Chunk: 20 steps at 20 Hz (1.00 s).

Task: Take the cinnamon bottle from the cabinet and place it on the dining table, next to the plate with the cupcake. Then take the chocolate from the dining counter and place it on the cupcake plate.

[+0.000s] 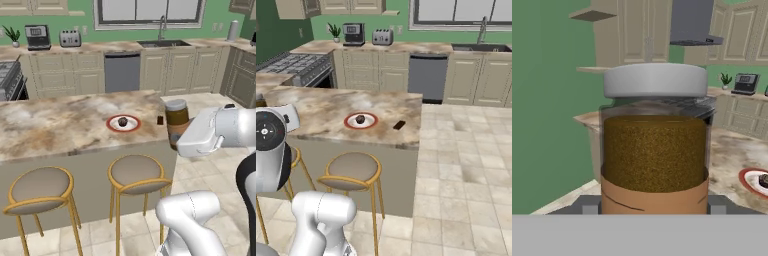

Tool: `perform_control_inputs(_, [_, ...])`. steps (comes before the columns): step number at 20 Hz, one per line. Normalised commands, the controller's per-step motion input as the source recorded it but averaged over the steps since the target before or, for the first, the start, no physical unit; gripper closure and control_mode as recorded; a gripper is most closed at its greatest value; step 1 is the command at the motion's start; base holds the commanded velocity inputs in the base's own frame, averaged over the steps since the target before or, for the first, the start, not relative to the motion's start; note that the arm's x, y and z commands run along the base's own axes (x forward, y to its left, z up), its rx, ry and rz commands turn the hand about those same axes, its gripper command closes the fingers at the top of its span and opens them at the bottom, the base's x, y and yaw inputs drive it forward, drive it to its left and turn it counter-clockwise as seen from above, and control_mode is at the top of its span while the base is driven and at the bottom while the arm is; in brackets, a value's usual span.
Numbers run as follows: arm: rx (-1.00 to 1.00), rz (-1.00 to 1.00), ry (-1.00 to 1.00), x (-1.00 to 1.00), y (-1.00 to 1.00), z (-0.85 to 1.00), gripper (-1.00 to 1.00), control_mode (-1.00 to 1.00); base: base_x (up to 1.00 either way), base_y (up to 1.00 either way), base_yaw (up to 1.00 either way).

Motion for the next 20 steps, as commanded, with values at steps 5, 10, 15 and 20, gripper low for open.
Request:
perform_control_inputs(5, [0.00, 0.00, 0.00, 0.00, 0.00, 0.00, 1.00, 1.00, 0.82, -0.33, 0.14])
perform_control_inputs(10, [0.00, 0.00, 0.00, 0.00, 0.00, 0.00, 1.00, 1.00, 0.83, -0.27, 0.17])
perform_control_inputs(15, [0.00, 0.00, 0.00, 0.00, 0.00, 0.00, 1.00, 1.00, 0.79, -0.29, 0.17])
perform_control_inputs(20, [0.00, 0.00, 0.00, 0.00, 0.00, 0.00, 1.00, 1.00, 0.18, -0.04, 0.06])
